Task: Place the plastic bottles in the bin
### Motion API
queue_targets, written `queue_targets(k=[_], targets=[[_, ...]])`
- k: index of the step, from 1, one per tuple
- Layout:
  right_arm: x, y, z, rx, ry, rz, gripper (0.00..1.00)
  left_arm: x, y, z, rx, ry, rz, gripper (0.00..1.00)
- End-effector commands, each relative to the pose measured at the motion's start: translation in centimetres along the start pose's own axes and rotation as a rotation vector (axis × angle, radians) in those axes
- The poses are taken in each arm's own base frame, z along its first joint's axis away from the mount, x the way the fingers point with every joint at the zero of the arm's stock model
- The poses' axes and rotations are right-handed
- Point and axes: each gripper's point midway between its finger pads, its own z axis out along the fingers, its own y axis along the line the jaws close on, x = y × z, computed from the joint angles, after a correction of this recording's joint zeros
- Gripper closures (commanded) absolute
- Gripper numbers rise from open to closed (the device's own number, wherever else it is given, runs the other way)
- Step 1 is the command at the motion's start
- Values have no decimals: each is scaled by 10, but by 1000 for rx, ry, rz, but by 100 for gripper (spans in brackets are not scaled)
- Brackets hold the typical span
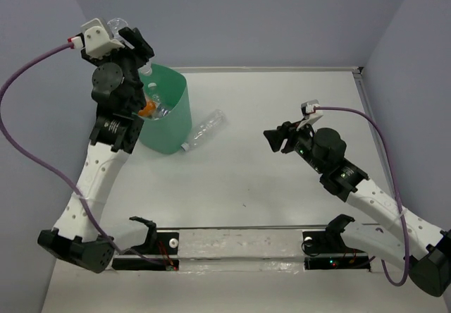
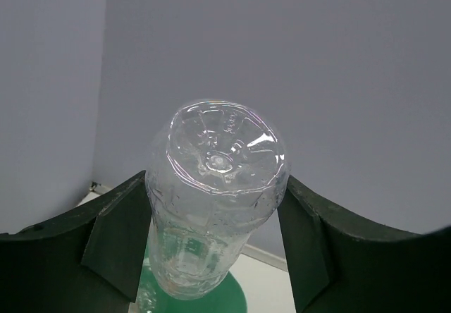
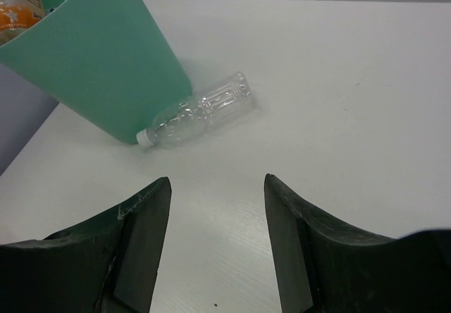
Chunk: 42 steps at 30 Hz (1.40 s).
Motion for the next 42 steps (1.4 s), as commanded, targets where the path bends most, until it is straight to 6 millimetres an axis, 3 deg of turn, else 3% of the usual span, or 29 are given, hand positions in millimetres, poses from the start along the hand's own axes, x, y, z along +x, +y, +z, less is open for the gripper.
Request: queue_targets(k=[1,4,7,12,16,19,23,25,26,27,28,30,33,36,38,39,40,42], targets=[[-13,5,0,-27,-51,6,39,10,19,38,-45,-84,15,93],[-11,6,1,-33,-42,6,39,41,33,55,-68,-60,62,94],[-10,5,3,-32,-39,5,39,57,40,62,-79,-59,74,94],[-7,5,5,-34,-34,8,39,102,49,70,-76,-1,66,94],[-5,5,7,-29,-26,9,39,139,61,67,-105,56,62,92],[-4,4,7,-29,-24,9,39,148,69,63,-130,61,38,86],[-4,6,7,-36,-23,12,39,170,80,55,-150,95,37,71],[-5,6,7,-39,-25,13,39,187,87,50,-162,125,47,55],[-5,6,6,-38,-27,15,39,190,89,49,-167,130,46,40],[-5,6,6,-37,-26,16,39,193,90,48,-169,135,46,40],[-5,6,5,-39,-28,17,39,195,89,47,-161,141,45,25],[-5,6,6,-37,-26,15,39,193,86,47,-148,141,39,13],[-3,7,9,-43,-15,14,39,177,82,48,-142,118,25,3],[3,8,14,-44,10,23,36,158,71,52,-116,110,21,1],[11,1,20,-4,42,38,27,146,61,53,-81,112,20,1],[12,-5,22,40,41,60,22,130,51,57,-55,96,10,1],[13,-7,24,51,50,66,10,130,47,56,-38,124,16,1],[19,-8,29,68,67,96,4,116,40,56,-19,129,10,1]])
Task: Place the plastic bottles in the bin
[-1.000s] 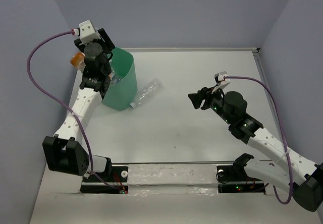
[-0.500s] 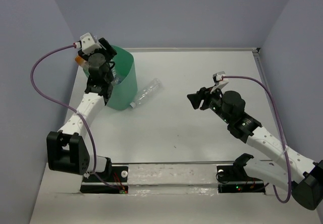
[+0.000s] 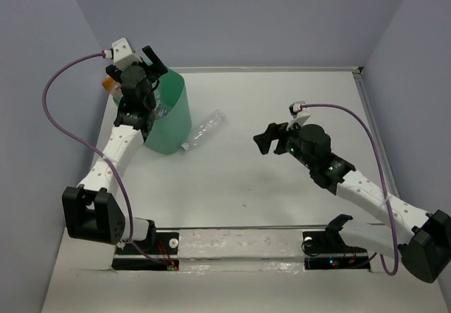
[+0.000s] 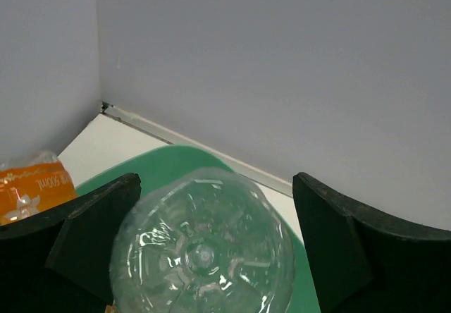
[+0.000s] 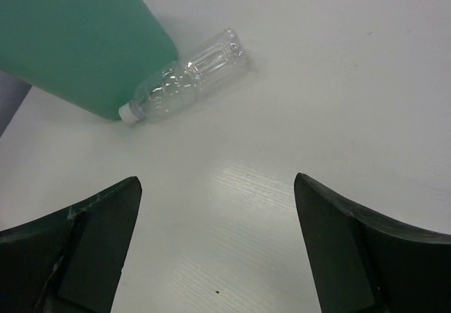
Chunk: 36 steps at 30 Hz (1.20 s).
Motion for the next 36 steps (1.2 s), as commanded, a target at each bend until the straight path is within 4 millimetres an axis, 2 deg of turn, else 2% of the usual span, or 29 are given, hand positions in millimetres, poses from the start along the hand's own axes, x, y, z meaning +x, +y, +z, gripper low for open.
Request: queue_targets(k=[1,5,10,13,17,18,19,20,22,24,25,26,27,29,32,33,34,36], targets=[[-16,-1,9,37,-36,71,2,-82,-29,-18,101,-94,-67,1],[-9,3,19,23,-1,104,1,-115,-42,-32,162,-131,-98,1],[0,7,31,2,21,133,1,-136,-53,-48,233,-137,-120,1],[2,12,39,-19,28,148,2,-143,-58,-60,275,-132,-153,1],[6,16,55,-34,42,167,2,-133,-63,-81,350,-88,-215,1],[7,18,58,-39,48,174,2,-114,-65,-85,381,-36,-212,1],[9,18,60,-40,54,177,2,-114,-68,-95,416,-25,-221,1],[11,18,62,-41,55,183,2,-100,-75,-102,456,11,-204,1],[9,18,61,-43,44,185,2,-94,-87,-124,527,34,-165,3],[5,14,58,-23,24,172,2,-75,-103,-146,633,65,-65,4],[-5,15,52,-25,-4,164,2,-67,-120,-170,703,87,-47,4],[-7,13,48,-13,-11,158,2,-59,-128,-180,739,103,-21,4],[-16,10,41,2,-40,145,3,-39,-140,-198,802,148,30,4],[-20,5,32,27,-58,132,3,-9,-147,-201,795,220,83,4],[-24,-14,10,113,-89,108,6,53,-151,-197,760,371,179,4],[-25,-17,4,123,-100,106,6,63,-154,-195,755,396,183,4],[-27,-19,-6,129,-120,107,7,92,-154,-191,730,470,218,4],[-24,-29,-17,171,-125,100,7,110,-157,-184,702,516,241,3]])
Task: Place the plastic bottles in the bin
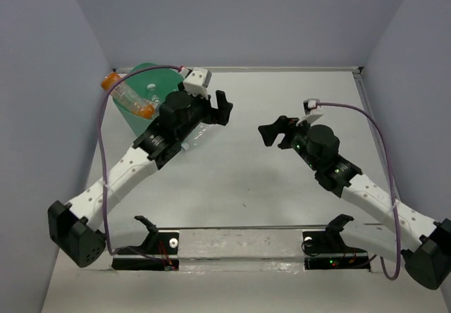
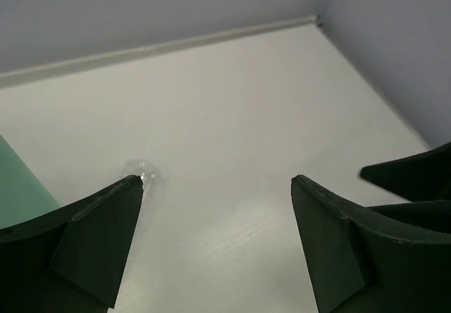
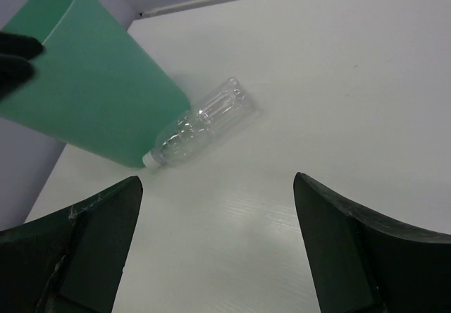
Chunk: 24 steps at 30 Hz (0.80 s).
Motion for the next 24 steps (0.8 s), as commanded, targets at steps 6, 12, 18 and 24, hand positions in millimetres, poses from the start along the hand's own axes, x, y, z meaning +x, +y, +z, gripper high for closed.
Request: queue_targets(k=[6,12,18,24], targets=[[1,-54,-48,172,-94,-20,9,95,31,66,-139,318,165,1],[4,-50,-51,138,-85,-26,9,143,59,102,-240,462,302,1],[5,-45,-55,107,-85,-32,9,181,79,134,-301,553,365,1],[12,-45,-53,91,-70,-41,9,208,107,151,-351,605,345,1]])
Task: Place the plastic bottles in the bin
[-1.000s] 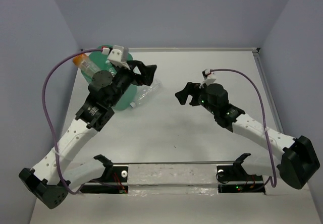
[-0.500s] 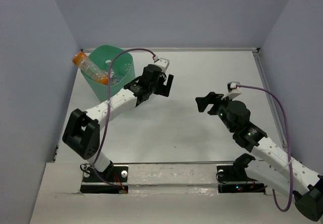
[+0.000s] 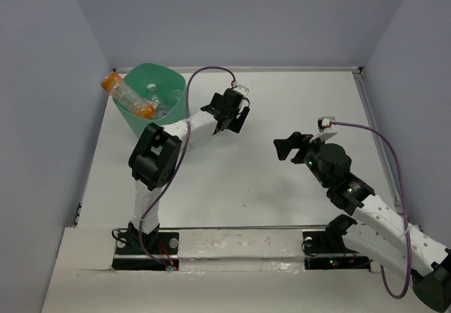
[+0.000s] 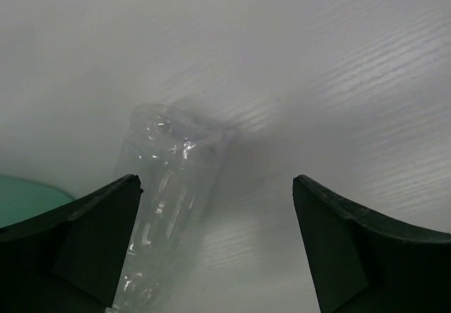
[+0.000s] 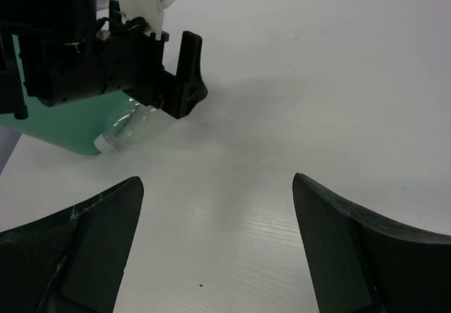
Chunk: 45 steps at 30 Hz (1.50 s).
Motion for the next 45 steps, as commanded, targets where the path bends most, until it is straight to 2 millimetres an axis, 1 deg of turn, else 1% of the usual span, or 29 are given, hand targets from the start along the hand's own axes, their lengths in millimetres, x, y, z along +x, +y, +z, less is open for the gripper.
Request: queue_targets(k=[1,3,5,10,11,12,14,15,16,17,19,20,22,23,25,26,27,30,31,32,33,34,35,37,38,39,42,44,45], targets=[[-1,3,2,-27,-15,-15,9,-17,22,3,-48,-21,-11,1],[3,4,3,-34,-5,-16,9,-16,30,9,-69,-14,-7,1],[3,6,4,-44,-4,-14,9,-8,33,18,-79,9,11,1],[6,6,8,-42,6,-20,9,18,24,37,-50,66,26,3],[6,6,9,-41,4,-18,9,22,22,39,-43,76,22,6],[6,6,9,-40,5,-21,9,25,19,39,-31,92,15,16],[7,6,11,-40,9,-22,9,31,14,42,-10,106,11,23],[7,6,11,-41,7,-22,9,30,14,41,-9,103,7,25],[9,7,12,-44,15,-22,9,27,12,37,-1,91,2,33],[10,7,13,-43,20,-21,9,24,10,34,2,79,-1,37],[10,7,13,-44,19,-21,9,13,9,26,12,48,-17,44],[10,7,13,-44,18,-20,9,-4,9,13,24,4,-41,46],[10,5,14,-39,15,-22,9,-31,6,-6,69,-62,-70,50],[10,5,14,-39,11,-21,9,-56,8,-29,88,-127,-103,52],[11,4,14,-36,8,-22,9,-94,3,-63,157,-229,-168,53],[12,4,15,-36,8,-22,9,-123,11,-97,180,-320,-199,53],[14,4,16,-36,13,-23,9,-155,19,-137,204,-425,-236,53],[19,4,19,-40,27,-23,9,-194,43,-196,190,-578,-301,53],[20,5,19,-45,30,-22,9,-212,59,-221,177,-663,-343,53],[22,4,20,-43,34,-21,9,-225,76,-257,172,-746,-377,54],[22,5,20,-46,35,-21,9,-235,89,-277,161,-806,-415,54],[23,4,20,-46,35,-24,9,-243,103,-296,143,-868,-441,54],[23,5,20,-48,34,-24,9,-249,130,-327,104,-951,-476,54],[23,5,20,-53,35,-23,9,-248,162,-348,20,-1011,-532,57],[24,5,20,-53,39,-24,10,-245,190,-365,-25,-1061,-580,57],[24,6,21,-55,40,-23,10,-246,204,-375,-46,-1105,-605,57],[26,7,22,-62,47,-23,10,-231,244,-384,-203,-1139,-639,57],[25,8,21,-67,46,-24,11,-223,261,-379,-286,-1149,-647,57],[25,8,21,-70,46,-24,11,-218,270,-373,-321,-1159,-652,57]])
